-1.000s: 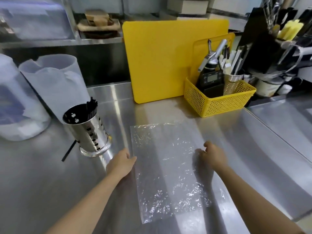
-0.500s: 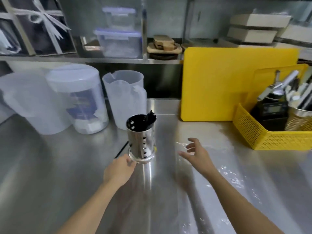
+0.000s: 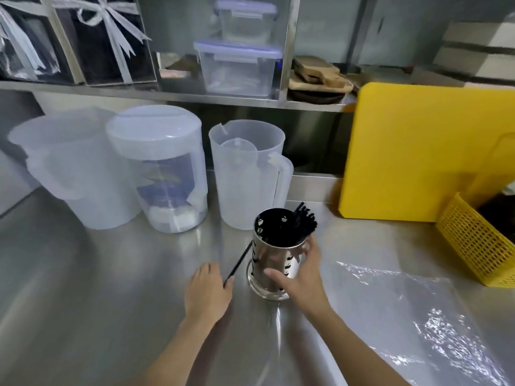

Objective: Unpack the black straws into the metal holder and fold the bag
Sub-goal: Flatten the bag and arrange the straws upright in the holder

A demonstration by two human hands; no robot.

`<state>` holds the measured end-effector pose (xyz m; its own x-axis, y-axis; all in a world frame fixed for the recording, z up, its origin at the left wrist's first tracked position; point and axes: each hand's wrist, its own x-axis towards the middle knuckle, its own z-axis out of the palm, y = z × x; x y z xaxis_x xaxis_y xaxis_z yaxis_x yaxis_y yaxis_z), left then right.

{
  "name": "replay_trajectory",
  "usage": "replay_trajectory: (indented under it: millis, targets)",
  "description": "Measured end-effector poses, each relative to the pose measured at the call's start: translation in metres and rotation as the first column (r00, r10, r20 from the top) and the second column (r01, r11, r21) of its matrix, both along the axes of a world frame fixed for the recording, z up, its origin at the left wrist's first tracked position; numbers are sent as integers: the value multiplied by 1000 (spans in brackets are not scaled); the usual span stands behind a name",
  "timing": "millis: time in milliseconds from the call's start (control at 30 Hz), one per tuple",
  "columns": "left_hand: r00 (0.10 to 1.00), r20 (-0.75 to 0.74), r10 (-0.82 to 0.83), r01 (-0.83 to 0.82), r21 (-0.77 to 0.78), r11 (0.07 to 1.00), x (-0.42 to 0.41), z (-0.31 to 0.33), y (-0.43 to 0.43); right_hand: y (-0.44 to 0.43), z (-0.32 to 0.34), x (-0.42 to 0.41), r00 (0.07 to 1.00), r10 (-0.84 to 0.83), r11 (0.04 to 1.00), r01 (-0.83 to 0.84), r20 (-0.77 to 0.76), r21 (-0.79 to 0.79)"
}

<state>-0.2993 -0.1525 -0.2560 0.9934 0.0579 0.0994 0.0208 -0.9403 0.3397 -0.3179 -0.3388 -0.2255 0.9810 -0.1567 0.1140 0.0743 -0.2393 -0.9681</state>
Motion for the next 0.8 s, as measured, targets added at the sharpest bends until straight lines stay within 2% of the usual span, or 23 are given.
replay_trajectory:
  millis: [233, 500, 667, 733, 800]
  targets:
    - [995, -40, -96, 99, 99, 990, 23, -31, -4, 4, -9, 5, 999, -42, 999, 42, 33, -8]
    - [983, -55, -175, 181, 126, 975, 23, -25, 1, 5, -11, 5, 998, -49, 998, 50, 47, -32]
    - [991, -106, -76, 86, 96, 992, 17, -20, 7, 7, -12, 8, 998, -55, 998, 56, 37, -25]
    - [991, -104, -80, 87, 72, 994, 18, -23, 6, 6, -13, 7, 998, -63, 998, 64, 29, -27]
    - [985, -130, -113, 128, 112, 986, 17, -22, 2, 5, -15, 8, 998, -64, 997, 65, 26, -30]
